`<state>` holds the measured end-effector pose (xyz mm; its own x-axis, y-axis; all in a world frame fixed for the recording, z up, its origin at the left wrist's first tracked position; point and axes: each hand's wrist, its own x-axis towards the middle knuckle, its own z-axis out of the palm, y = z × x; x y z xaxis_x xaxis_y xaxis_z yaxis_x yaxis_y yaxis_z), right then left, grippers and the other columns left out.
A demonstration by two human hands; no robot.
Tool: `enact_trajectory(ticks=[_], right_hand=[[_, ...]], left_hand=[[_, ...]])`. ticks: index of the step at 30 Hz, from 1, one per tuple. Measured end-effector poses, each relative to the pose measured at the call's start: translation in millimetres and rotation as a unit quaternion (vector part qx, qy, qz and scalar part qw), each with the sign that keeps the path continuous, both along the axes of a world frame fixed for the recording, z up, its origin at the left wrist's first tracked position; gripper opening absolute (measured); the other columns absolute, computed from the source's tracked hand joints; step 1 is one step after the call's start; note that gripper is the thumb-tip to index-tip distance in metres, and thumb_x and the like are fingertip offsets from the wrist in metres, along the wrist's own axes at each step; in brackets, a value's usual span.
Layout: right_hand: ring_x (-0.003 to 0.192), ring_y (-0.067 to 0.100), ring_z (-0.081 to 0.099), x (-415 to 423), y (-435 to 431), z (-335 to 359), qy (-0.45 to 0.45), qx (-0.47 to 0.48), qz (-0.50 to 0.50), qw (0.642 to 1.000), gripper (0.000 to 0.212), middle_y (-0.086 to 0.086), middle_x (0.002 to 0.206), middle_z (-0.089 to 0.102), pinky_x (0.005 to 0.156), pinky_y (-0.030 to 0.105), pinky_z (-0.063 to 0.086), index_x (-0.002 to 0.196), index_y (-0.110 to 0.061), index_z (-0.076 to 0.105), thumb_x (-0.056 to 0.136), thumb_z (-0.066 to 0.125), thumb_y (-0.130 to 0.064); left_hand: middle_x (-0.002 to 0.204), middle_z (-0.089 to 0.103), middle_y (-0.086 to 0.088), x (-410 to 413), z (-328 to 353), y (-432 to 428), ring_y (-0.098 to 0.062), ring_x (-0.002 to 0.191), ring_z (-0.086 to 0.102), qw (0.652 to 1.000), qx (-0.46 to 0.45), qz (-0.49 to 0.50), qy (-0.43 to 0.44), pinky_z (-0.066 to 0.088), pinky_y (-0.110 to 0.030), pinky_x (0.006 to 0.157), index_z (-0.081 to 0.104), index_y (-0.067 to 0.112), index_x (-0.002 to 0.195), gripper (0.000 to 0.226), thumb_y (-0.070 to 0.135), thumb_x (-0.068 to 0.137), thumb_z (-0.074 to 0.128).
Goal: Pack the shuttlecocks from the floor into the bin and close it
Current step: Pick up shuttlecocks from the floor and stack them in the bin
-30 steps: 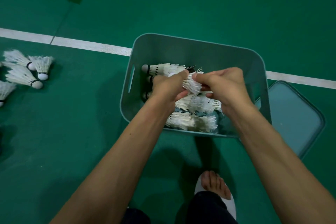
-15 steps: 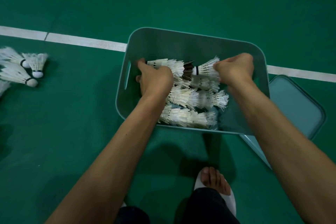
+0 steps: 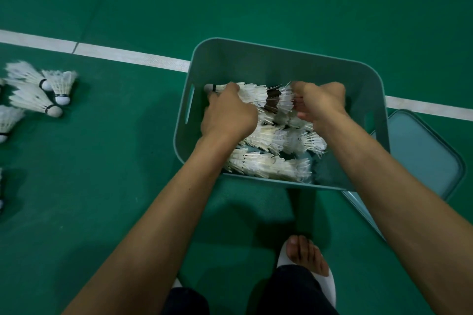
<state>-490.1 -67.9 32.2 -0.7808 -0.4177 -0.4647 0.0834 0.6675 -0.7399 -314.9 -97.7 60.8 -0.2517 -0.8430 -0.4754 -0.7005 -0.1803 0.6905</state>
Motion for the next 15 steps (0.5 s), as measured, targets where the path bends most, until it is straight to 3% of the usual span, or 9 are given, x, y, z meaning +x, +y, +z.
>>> enact_trajectory(ticks=[2,6,8,12,15], right_hand=[[0.063,0.016,0.064,3,11,12,0.091,-0.009,0.004,0.996,0.041,0.016,0.091,0.078,0.072,0.038,0.063,0.095,0.003,0.076,0.084,0.079,-0.036],[0.057,-0.007,0.058,24,28,54,0.216,-0.096,0.044,0.971,0.020,-0.013,0.069,0.068,0.071,0.017,0.052,0.077,-0.020,0.076,0.089,0.073,-0.036],[0.056,-0.011,0.058,49,24,79,0.244,-0.159,0.071,0.954,0.017,-0.019,0.067,0.067,0.069,0.011,0.051,0.076,-0.025,0.075,0.086,0.073,-0.037],[0.056,-0.011,0.059,124,-3,114,0.261,-0.234,0.179,0.919,0.017,-0.020,0.065,0.066,0.067,0.012,0.051,0.074,-0.026,0.075,0.084,0.071,-0.038],[0.060,-0.003,0.064,181,-23,117,0.252,-0.245,0.282,0.893,0.019,-0.015,0.067,0.069,0.071,0.022,0.057,0.074,-0.022,0.077,0.083,0.072,-0.038]], left_hand=[[0.160,0.025,-0.016,4,6,4,-0.039,0.125,0.054,0.997,-0.050,-0.032,-0.042,0.047,-0.048,0.104,0.041,0.025,0.151,0.059,0.016,0.093,0.047],[0.135,0.045,-0.009,20,30,10,-0.032,0.105,0.057,0.986,-0.157,-0.046,-0.030,0.043,-0.037,0.086,0.051,0.023,0.140,0.053,0.011,0.089,0.053],[0.128,0.050,-0.006,39,46,13,-0.030,0.102,0.058,0.974,-0.220,-0.037,-0.031,0.039,-0.034,0.080,0.055,0.025,0.135,0.048,0.014,0.089,0.054],[0.118,0.059,-0.001,102,76,9,-0.027,0.099,0.060,0.943,-0.324,0.044,-0.058,0.041,-0.034,0.075,0.063,0.026,0.121,0.032,0.021,0.089,0.056],[0.116,0.061,-0.001,156,81,1,-0.026,0.096,0.061,0.930,-0.337,0.123,-0.077,0.047,-0.036,0.077,0.064,0.025,0.114,0.026,0.023,0.089,0.056]])
